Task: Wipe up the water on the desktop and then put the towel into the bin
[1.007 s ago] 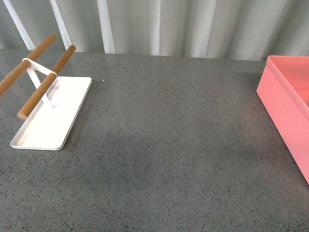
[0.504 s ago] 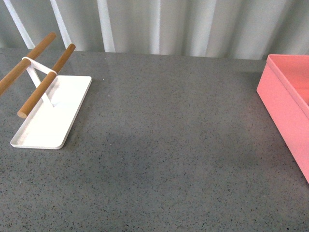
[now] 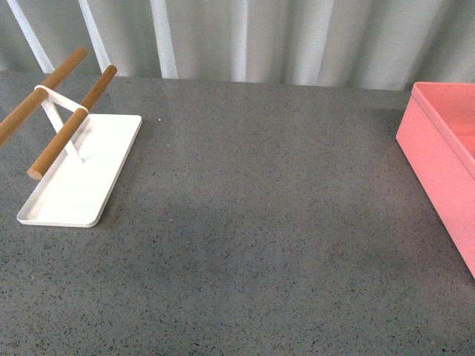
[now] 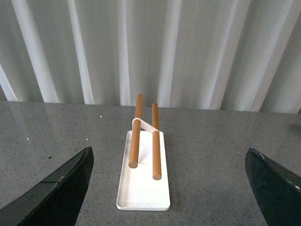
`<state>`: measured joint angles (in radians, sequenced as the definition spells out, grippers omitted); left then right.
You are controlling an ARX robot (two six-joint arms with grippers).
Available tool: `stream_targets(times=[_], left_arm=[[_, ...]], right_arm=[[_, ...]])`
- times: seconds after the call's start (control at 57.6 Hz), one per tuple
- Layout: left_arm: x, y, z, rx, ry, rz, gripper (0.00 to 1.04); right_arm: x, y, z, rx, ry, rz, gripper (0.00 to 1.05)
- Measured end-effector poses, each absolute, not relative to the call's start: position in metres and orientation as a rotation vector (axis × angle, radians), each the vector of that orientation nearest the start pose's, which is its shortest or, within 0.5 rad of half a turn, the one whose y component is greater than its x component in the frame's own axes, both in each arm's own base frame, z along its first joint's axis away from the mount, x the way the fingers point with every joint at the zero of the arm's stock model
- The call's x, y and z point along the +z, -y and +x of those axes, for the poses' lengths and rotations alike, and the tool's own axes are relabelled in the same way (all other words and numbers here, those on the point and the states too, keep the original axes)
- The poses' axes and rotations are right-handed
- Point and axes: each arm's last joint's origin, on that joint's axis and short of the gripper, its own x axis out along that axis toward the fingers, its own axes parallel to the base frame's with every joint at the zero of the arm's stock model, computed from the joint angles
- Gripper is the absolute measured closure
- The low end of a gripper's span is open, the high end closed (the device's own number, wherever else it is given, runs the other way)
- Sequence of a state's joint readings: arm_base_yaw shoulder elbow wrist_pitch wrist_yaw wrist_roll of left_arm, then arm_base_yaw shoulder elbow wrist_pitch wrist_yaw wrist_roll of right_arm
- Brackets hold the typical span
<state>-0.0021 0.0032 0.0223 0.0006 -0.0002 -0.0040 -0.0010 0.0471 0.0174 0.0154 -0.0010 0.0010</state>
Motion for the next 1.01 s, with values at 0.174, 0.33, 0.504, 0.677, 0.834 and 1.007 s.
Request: stream_targets(times=[0.174, 0.33, 0.504, 0.677, 0.834, 1.007], left_arm=[[0.171, 0.0002, 0.0964, -0.002, 0.02, -0.004, 0.07], [0.1709, 0.0002, 0.0965, -0.002, 0.02, -0.004, 0.07], [0.1709, 0.0002, 0.0965, -0.002, 0.02, -0.004, 0.07], [0.1709, 0.0002, 0.0965, -0.002, 0.02, -0.004, 0.07], [0.1709, 0.0002, 0.0965, -0.002, 0.02, -0.004, 0.07], [0.1709, 0.0002, 0.0965, -0.002, 0.02, -0.004, 0.07]], right_arm=[[0.1694, 0.0001, 0.0969, 0.0, 0.015, 0.001, 1.01], [0.1694, 0.0001, 0.0969, 0.0, 0.015, 0.001, 0.89], [0.1694, 0.0001, 0.0969, 0.0, 0.015, 0.001, 0.59], [0.1694, 0.0001, 0.0969, 0.0, 0.015, 0.001, 0.29], [0.1694, 0.0001, 0.0969, 0.0, 0.015, 0.002, 0.05], [0.1694, 0.0001, 0.0969, 0.0, 0.015, 0.002, 0.07]])
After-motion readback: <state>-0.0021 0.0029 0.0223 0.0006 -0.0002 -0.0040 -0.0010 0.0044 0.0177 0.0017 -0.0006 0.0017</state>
